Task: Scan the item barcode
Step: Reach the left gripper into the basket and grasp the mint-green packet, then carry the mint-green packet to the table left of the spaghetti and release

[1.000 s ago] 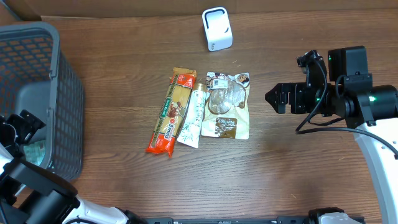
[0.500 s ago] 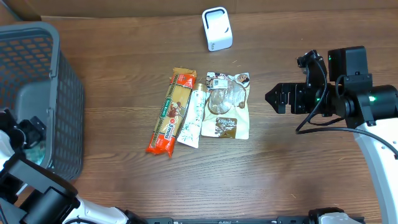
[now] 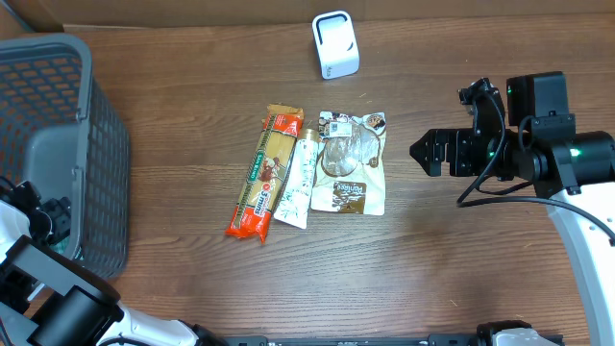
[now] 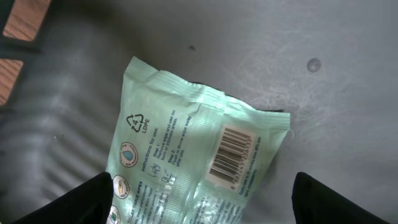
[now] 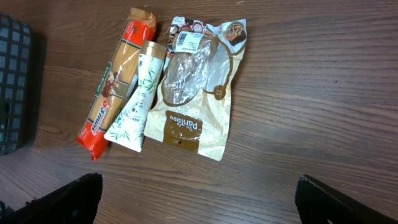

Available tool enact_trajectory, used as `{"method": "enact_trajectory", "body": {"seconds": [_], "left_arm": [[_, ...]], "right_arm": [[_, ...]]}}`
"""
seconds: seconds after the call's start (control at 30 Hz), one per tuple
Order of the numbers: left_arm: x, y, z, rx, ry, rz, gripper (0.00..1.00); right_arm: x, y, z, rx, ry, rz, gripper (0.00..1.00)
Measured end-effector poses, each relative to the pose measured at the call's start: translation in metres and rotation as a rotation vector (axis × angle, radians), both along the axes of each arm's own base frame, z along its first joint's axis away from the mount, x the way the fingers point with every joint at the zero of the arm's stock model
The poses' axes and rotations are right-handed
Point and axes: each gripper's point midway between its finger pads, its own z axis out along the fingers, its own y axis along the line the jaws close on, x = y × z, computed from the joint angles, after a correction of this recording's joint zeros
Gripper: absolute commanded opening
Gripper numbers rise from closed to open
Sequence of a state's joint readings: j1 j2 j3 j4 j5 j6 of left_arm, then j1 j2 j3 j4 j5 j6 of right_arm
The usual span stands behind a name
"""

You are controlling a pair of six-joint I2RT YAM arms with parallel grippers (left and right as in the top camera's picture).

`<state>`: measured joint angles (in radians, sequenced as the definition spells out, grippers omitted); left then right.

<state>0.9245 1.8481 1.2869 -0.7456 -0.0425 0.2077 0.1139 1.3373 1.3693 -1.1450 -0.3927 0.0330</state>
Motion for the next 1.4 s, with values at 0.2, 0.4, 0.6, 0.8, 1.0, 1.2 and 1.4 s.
{"method": "enact_trajectory", "body": {"seconds": [0.2, 0.4, 0.6, 0.8, 1.0, 1.2, 1.4], "left_arm": [[-0.003, -0.002, -0.007, -0.014, 0.021, 0.0, 0.82], [-0.005, -0.003, -0.017, -0.033, 0.043, 0.001, 0.65], [-0.006, -0.002, -0.017, -0.03, 0.047, 0.005, 0.44], [-0.004, -0.001, -0.013, -0.021, 0.035, 0.013, 0.04], [-0.001, -0.003, -0.009, -0.044, 0.013, 0.039, 0.04], [0.029, -0.003, 0.027, -0.132, -0.096, 0.034, 0.04], [0.073, 0.009, 0.125, -0.101, -0.297, 0.0, 0.04]], "right_arm": [[0.0, 0.0, 0.0, 0.0, 0.0, 0.0, 1.0], [0.0, 0.0, 0.0, 0.0, 0.001, 0.0, 1.0], [-0.001, 0.0, -0.001, 0.0, 0.005, 0.0, 1.0], [-0.003, 0.0, -0.002, -0.002, 0.015, 0.0, 1.0], [-0.003, 0.0, -0.002, -0.002, 0.014, 0.0, 1.0], [-0.003, 0.0, -0.002, -0.002, 0.015, 0.0, 1.0], [-0.003, 0.0, -0.002, -0.001, 0.014, 0.0, 1.0]]}}
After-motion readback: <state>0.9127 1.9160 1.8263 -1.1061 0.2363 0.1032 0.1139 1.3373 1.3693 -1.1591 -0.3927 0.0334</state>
